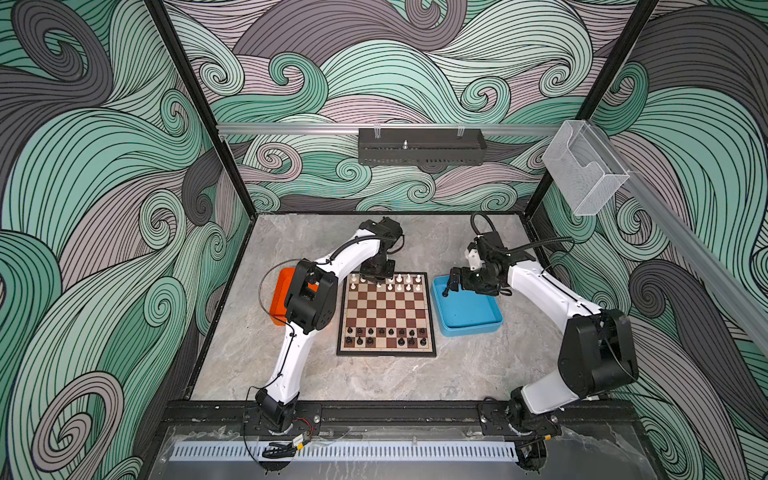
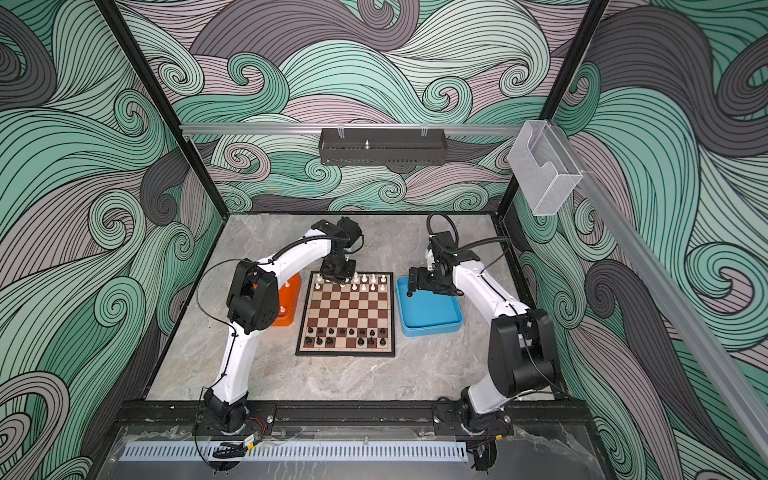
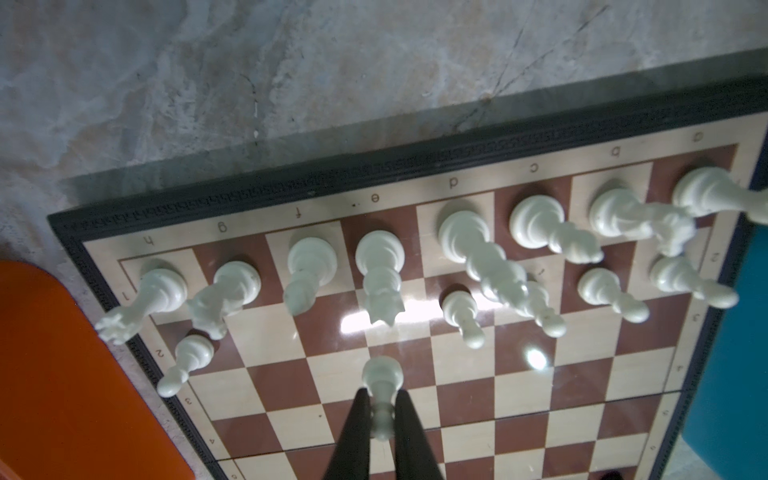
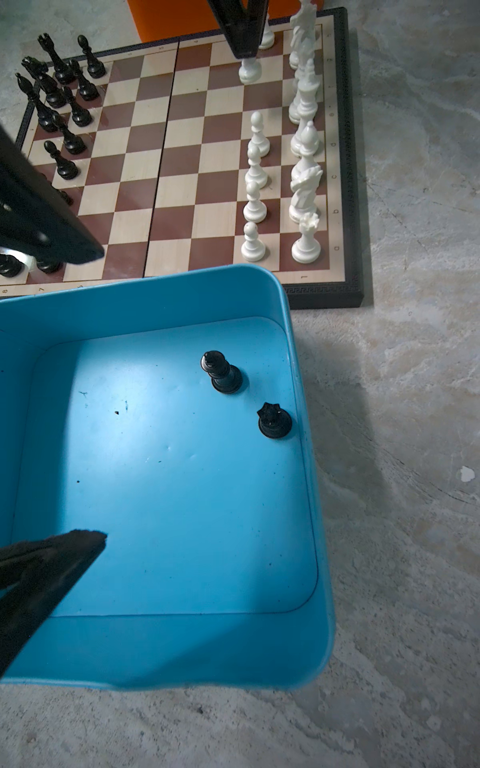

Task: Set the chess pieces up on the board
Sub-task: 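Lower the white pawn onto an empty far-row square with the left gripper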

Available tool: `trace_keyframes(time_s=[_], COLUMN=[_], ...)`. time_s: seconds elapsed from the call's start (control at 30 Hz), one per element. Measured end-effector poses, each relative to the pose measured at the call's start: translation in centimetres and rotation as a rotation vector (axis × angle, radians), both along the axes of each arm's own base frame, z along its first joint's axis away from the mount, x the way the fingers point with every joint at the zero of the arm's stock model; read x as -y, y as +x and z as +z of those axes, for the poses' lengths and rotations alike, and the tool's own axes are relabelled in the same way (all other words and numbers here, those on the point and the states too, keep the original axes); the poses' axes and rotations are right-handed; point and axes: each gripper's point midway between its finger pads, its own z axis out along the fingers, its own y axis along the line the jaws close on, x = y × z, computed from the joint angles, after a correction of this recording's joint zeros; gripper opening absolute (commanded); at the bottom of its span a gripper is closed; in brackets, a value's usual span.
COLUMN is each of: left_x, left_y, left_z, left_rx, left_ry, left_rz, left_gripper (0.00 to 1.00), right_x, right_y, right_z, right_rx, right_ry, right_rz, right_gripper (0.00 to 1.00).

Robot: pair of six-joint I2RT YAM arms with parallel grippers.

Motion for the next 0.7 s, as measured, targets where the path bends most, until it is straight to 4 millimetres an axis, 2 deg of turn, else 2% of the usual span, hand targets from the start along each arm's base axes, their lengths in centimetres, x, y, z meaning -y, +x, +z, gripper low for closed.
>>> trace_keyframes(time_s=[0.7], left_x=[0.5], left_y=[0.2], left_z=[-1.1], left_rx=[-0.012], left_ry=[-0.008], left_rz=[0.020], left_gripper=[0.13], right_x=[0.3], right_y=[0.1], right_z=[0.0], right_rx=[0.000], right_ry=[0.004], right_rz=[-0.008], right_gripper=[1.00])
